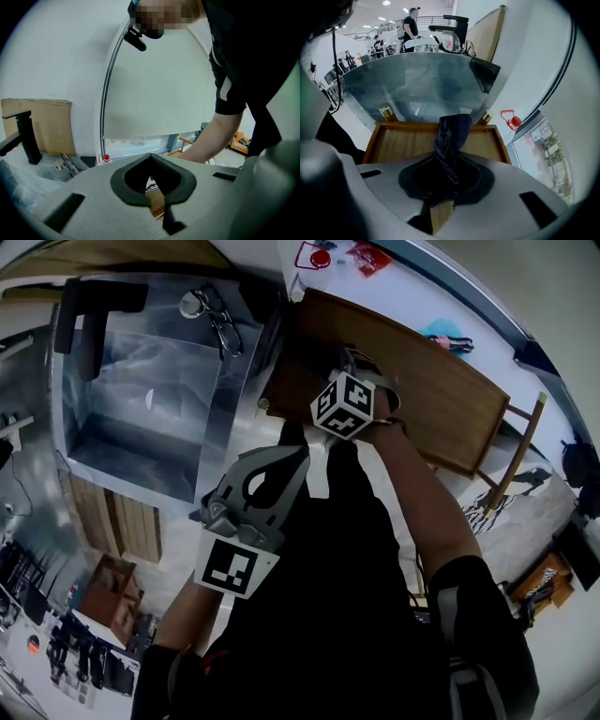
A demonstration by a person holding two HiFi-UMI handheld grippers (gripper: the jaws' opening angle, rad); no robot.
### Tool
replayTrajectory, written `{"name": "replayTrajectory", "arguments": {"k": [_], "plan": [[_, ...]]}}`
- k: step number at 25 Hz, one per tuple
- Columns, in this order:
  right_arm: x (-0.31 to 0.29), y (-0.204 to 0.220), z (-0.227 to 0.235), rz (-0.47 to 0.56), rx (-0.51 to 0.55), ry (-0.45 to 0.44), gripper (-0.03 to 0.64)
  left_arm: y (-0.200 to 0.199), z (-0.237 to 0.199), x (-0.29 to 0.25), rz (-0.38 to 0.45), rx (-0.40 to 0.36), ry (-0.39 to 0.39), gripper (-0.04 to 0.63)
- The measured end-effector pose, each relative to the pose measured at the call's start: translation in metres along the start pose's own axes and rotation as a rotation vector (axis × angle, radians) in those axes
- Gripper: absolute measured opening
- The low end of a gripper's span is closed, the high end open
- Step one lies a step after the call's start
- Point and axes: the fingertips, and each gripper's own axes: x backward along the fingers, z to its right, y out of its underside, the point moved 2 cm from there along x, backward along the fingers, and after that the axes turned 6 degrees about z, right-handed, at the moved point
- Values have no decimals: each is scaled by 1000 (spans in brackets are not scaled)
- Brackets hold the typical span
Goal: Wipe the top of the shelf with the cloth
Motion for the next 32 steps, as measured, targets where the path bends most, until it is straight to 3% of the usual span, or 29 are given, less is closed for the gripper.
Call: {"name": "replayTrajectory", "arguments": {"k": [8, 32], "plan": [[12, 24, -6, -13, -28, 17, 71, 2, 12, -10, -16, -12, 24, 19], [105, 192, 13, -97, -243, 153, 71, -8, 115, -95, -60, -101, 209, 19]]}}
